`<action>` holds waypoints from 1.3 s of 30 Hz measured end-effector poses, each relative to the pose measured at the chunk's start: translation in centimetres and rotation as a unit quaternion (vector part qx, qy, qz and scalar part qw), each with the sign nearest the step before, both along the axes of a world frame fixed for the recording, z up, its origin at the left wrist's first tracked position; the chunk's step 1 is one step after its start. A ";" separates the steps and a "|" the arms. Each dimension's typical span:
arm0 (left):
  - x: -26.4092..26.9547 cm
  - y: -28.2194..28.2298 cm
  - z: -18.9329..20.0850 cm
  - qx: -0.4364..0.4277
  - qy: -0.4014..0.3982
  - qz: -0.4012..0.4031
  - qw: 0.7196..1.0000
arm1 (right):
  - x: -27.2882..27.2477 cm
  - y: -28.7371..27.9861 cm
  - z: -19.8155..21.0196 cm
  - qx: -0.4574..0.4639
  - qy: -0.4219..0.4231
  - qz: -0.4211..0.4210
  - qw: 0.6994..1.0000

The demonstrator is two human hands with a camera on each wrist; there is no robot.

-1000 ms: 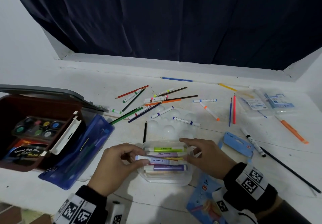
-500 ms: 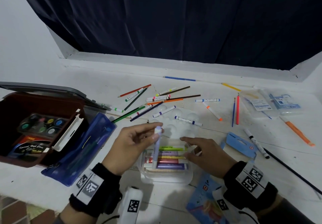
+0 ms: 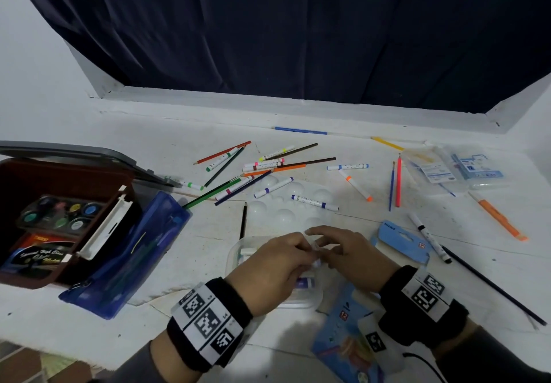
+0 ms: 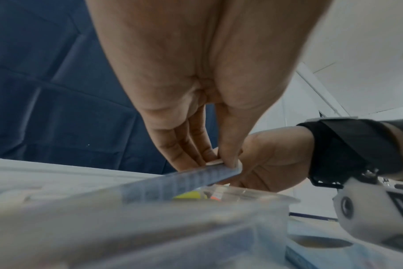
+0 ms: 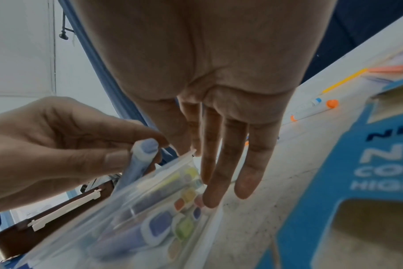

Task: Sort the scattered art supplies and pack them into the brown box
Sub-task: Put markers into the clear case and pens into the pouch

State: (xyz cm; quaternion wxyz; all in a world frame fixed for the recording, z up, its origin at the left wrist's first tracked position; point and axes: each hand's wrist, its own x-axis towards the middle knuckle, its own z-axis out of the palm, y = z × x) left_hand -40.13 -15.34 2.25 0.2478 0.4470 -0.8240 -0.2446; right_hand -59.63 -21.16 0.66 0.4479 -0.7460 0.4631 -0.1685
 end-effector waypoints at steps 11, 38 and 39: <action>0.1 0.3 -0.4 -0.040 -0.123 0.041 0.991 | 0.0 0.1 -0.4 0.002 0.006 -0.021 1.000; 9.4 5.8 -2.0 0.222 0.113 0.271 0.930 | 0.4 1.9 0.3 0.000 0.082 -0.010 0.997; 9.4 5.8 -1.9 0.229 0.127 0.257 0.930 | 0.7 2.0 0.3 0.003 0.077 -0.009 0.997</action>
